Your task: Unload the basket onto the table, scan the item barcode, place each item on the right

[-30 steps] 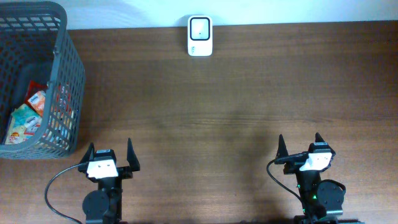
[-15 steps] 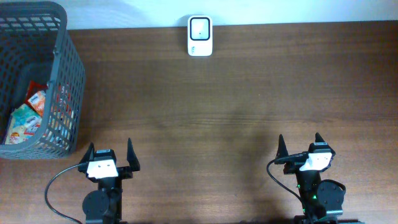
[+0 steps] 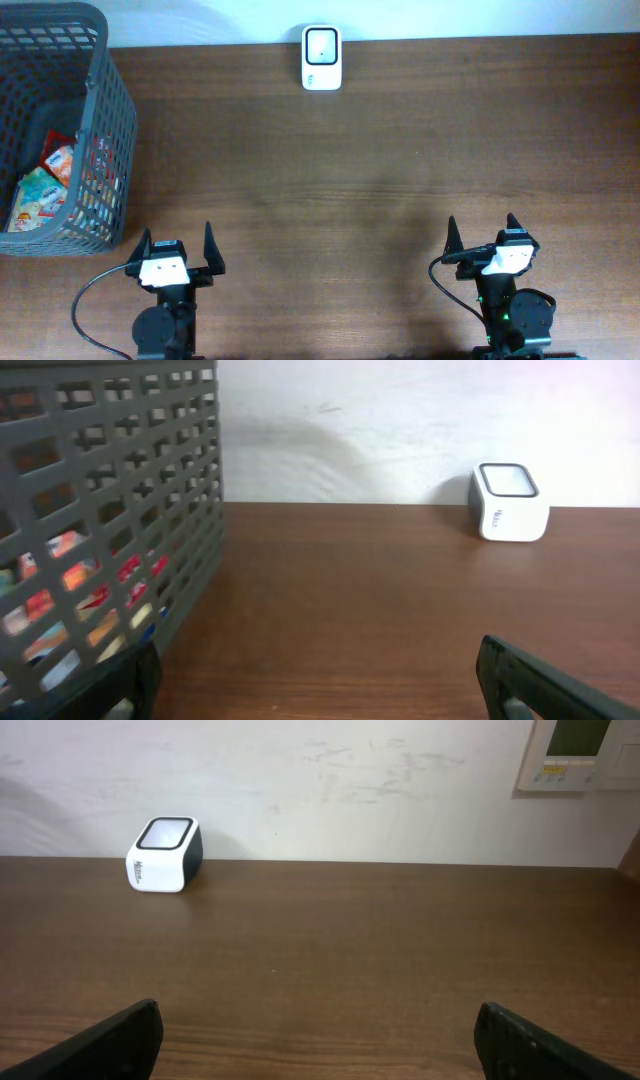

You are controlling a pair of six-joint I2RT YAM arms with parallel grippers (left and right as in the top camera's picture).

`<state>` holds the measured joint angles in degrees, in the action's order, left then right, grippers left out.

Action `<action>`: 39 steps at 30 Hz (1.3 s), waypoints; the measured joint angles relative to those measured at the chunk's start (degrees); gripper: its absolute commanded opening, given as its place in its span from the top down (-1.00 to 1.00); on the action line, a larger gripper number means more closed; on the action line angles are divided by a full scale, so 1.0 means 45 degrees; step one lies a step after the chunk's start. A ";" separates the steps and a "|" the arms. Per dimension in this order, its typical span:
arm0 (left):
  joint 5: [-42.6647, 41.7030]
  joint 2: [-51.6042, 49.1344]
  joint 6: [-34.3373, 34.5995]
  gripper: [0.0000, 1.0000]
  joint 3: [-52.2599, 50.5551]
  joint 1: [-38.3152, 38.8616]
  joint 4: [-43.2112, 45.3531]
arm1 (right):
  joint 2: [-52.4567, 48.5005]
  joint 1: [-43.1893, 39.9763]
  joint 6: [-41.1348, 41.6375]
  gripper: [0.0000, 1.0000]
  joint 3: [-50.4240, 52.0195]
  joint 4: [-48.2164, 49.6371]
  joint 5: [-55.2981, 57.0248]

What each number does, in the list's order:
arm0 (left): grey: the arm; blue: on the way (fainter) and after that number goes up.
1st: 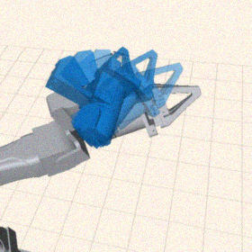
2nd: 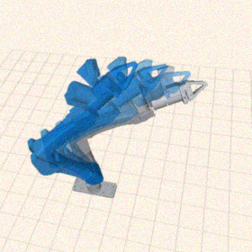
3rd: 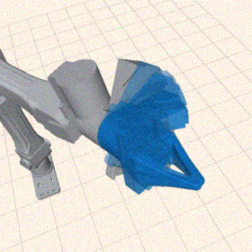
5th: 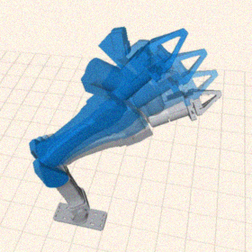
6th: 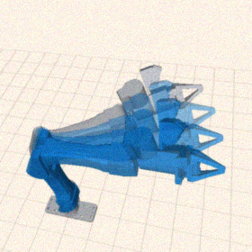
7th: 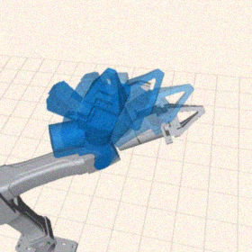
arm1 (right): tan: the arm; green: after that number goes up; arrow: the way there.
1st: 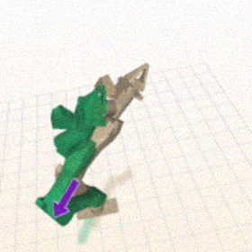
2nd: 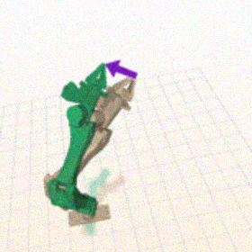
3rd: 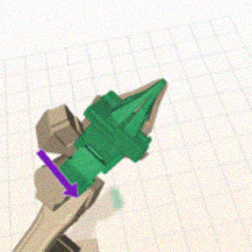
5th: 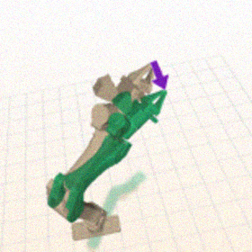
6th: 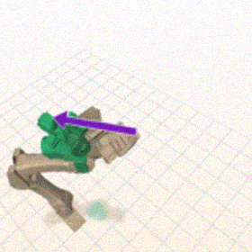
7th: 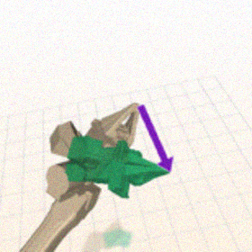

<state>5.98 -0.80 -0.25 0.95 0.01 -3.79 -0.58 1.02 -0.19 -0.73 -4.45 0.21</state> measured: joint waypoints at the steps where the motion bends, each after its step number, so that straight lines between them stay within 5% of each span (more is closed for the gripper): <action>1: -0.0423 0.0000 0.0063 -0.98 0.0000 0.0000 0.0005 | 0.0000 0.0000 0.0005 -0.97 0.0000 0.0000 0.0000; 4: -0.6742 0.0005 0.0398 -0.98 -0.0034 0.0005 0.6479 | -0.0019 0.0000 0.0000 -0.97 0.0000 0.0010 0.0000; 6: -0.8592 0.0049 0.0403 -0.98 0.0340 0.0029 0.8830 | -0.0024 0.0000 0.0010 -0.97 0.0000 0.0005 0.0000; 9: -0.8038 -0.0481 -0.0782 -0.98 0.3361 0.0044 0.4668 | 0.0000 0.0000 0.0005 -0.97 0.0000 0.0010 0.0000; 11: -0.6105 -0.3293 -0.1297 -0.98 0.8068 0.0039 -0.1749 | -0.0015 0.0000 0.0005 -0.98 -0.0005 -0.0005 -0.0005; 12: -0.5921 -0.4852 -0.1389 -0.98 0.9734 0.0029 -0.3016 | -0.0029 0.0000 0.0005 -0.97 -0.0005 -0.0005 0.0000; 14: -0.6897 -0.7130 -0.1433 -0.98 1.1341 0.0039 -0.3366 | -0.0005 0.0000 0.0005 -0.97 -0.0005 0.0000 0.0000; 17: -0.5518 -1.0040 -0.1224 -0.98 1.2726 0.0039 -0.3453 | 0.0005 0.0000 0.0010 -0.97 0.0000 0.0005 0.0000; 21: -0.2837 -1.7248 -0.1035 -0.98 2.2119 -0.1530 -1.0491 | -0.0034 0.0000 0.0000 -0.97 0.0000 -0.0005 -0.0005; 24: -0.2268 -2.2522 -0.0262 -0.98 2.8254 -0.4648 -1.2007 | -0.0029 0.0000 0.0005 -0.97 0.0000 0.0000 0.0000; 28: -0.2356 -2.3955 0.0073 -0.98 2.8701 -0.6586 -1.3255 | -0.0024 0.0000 0.0000 -0.97 0.0000 0.0000 0.0000; 29: -0.2181 -2.4329 0.0078 -0.78 2.8701 -0.6708 -1.3245 | -0.0024 0.0000 -0.0005 -0.97 0.0000 0.0000 0.0000; 34: 0.0641 -2.6243 0.1797 -0.67 2.8773 -0.6766 -1.4489 | -0.0024 0.0000 0.0005 -0.97 0.0000 0.0000 0.0000; 36: 0.0986 -2.7005 0.2137 -0.08 2.8783 -0.6766 -1.4513 | -0.0024 0.0000 -0.0005 -0.97 0.0000 0.0000 0.0000; 39: 0.1064 -2.7972 0.2361 -0.18 2.8788 -0.6732 -1.4620 | -0.0024 0.0000 0.0000 -0.97 0.0000 0.0000 0.0000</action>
<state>10.76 -126.67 10.37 130.50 -30.28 -69.58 -0.69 1.02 -0.19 -0.73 -4.45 0.21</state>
